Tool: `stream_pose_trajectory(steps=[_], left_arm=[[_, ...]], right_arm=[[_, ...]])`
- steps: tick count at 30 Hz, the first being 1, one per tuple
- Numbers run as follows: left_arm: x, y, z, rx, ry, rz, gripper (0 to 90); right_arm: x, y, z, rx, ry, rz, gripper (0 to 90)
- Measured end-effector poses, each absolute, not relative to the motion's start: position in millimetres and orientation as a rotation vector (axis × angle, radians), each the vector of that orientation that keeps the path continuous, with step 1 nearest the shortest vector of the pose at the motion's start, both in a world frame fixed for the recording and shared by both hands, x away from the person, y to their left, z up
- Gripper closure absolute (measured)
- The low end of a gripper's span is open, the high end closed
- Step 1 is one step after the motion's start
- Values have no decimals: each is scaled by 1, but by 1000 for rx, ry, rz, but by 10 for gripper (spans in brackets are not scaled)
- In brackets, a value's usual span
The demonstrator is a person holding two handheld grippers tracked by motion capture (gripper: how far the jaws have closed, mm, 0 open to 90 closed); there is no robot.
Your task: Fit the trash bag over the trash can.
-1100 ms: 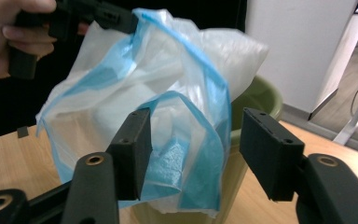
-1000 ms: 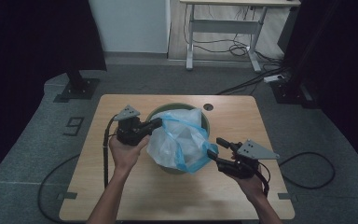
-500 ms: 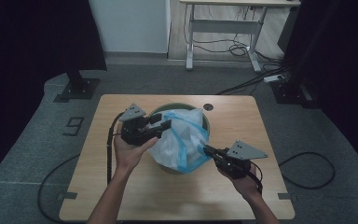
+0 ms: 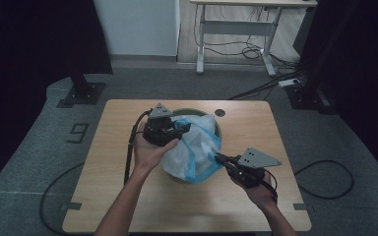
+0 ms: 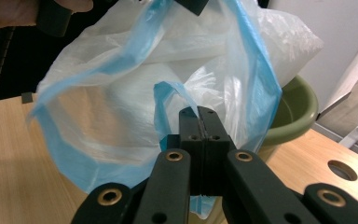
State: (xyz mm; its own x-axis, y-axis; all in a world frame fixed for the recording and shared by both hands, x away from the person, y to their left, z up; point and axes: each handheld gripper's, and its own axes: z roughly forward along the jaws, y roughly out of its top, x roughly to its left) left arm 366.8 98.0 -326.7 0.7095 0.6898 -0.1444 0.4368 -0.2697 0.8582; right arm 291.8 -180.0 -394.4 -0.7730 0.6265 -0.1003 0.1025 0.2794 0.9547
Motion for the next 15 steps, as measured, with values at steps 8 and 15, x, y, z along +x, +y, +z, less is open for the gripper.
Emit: stream_pose_trajectory(steps=[8,15], left_arm=[[376,116,-325,1827,905,351,891],[387,139,-316,1730,950,387,893]], right_arm=[[300,-190,-393,678,2072,1461,885],[322,-201,-379,716,2020,1372,885]])
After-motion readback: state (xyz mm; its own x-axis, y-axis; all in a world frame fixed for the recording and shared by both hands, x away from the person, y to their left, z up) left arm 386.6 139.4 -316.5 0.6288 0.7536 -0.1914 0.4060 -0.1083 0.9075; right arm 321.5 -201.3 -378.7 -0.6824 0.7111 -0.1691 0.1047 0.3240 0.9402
